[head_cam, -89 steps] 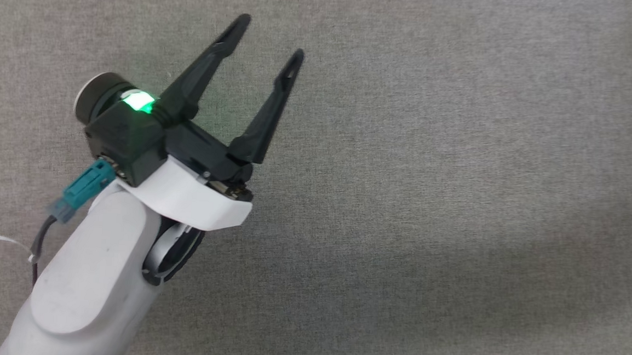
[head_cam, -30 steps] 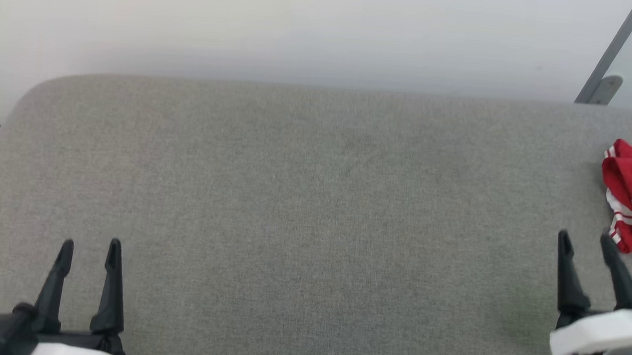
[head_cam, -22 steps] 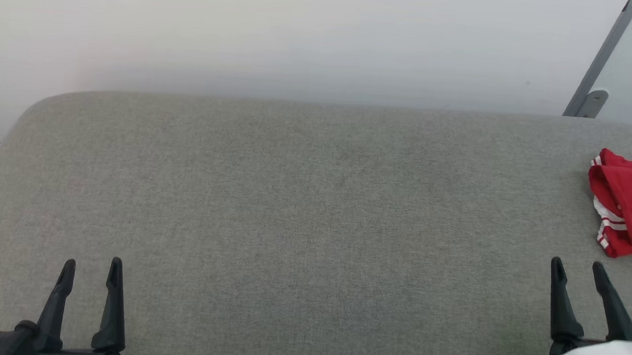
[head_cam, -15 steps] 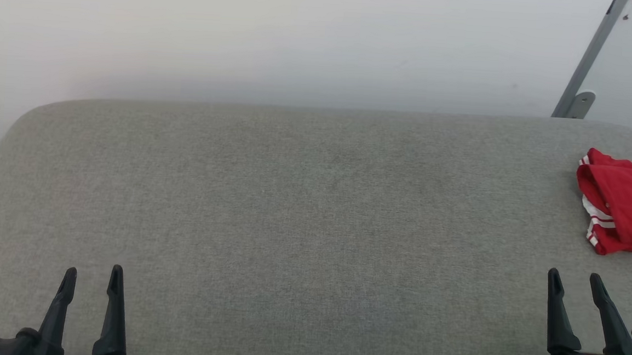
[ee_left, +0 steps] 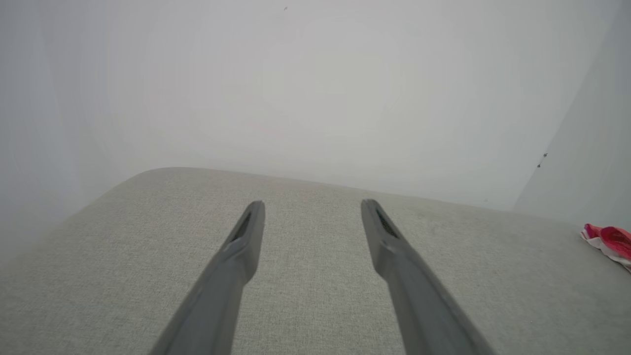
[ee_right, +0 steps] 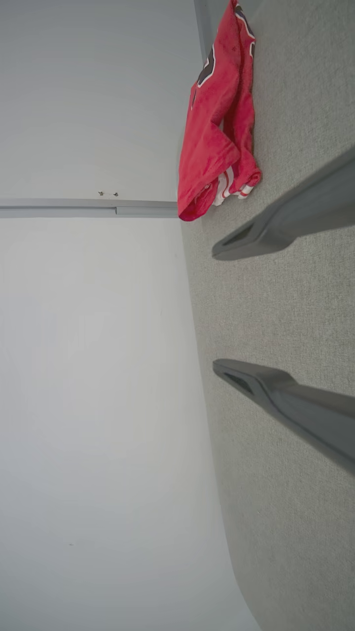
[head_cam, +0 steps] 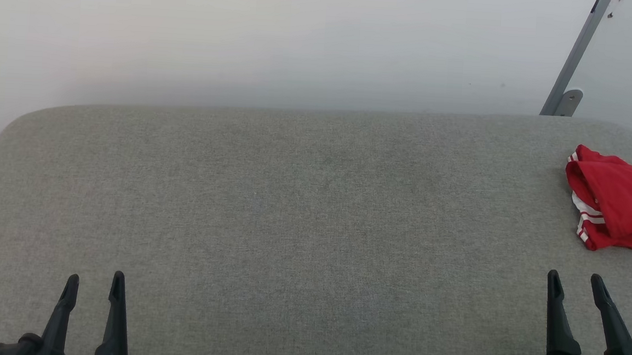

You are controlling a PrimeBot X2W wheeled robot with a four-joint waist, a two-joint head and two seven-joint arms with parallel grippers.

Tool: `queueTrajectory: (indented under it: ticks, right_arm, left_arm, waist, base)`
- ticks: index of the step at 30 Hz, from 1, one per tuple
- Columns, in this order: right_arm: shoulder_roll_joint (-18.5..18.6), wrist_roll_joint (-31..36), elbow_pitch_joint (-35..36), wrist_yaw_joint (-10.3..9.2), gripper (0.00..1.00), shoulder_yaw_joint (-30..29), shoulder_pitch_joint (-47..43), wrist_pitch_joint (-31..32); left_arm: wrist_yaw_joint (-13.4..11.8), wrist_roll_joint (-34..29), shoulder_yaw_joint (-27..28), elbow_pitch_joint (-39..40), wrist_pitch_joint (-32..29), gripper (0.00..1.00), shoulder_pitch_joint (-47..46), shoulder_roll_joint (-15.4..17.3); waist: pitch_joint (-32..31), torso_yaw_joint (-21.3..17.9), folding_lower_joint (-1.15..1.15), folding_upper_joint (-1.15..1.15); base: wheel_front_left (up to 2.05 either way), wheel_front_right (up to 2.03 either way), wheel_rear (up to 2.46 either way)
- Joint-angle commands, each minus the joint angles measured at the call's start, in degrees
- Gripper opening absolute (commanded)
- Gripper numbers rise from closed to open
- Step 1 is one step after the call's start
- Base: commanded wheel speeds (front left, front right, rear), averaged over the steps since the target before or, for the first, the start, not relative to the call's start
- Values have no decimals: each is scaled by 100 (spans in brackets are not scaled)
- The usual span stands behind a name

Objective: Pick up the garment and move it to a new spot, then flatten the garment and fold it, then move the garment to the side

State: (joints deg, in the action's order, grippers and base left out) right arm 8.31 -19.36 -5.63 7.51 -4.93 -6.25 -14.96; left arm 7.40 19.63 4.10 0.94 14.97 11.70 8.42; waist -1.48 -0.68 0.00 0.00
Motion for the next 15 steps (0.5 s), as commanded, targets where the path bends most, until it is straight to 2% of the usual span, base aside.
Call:
queueTrajectory:
  ticks: [1,15]
  right_arm:
    - [10,10,33,-4,100,13,-34,-27]
    - [44,40,36,-4,100,114,72,-28]
  left_arm:
    - [10,6,10,-19,29,100,8,-16]
    - [10,36,-41,-23,29,100,-90,-54]
  waist:
    - [3,6,0,0]
    - [16,124,0,0]
  base:
    - [0,0,0]
    - [0,0,0]
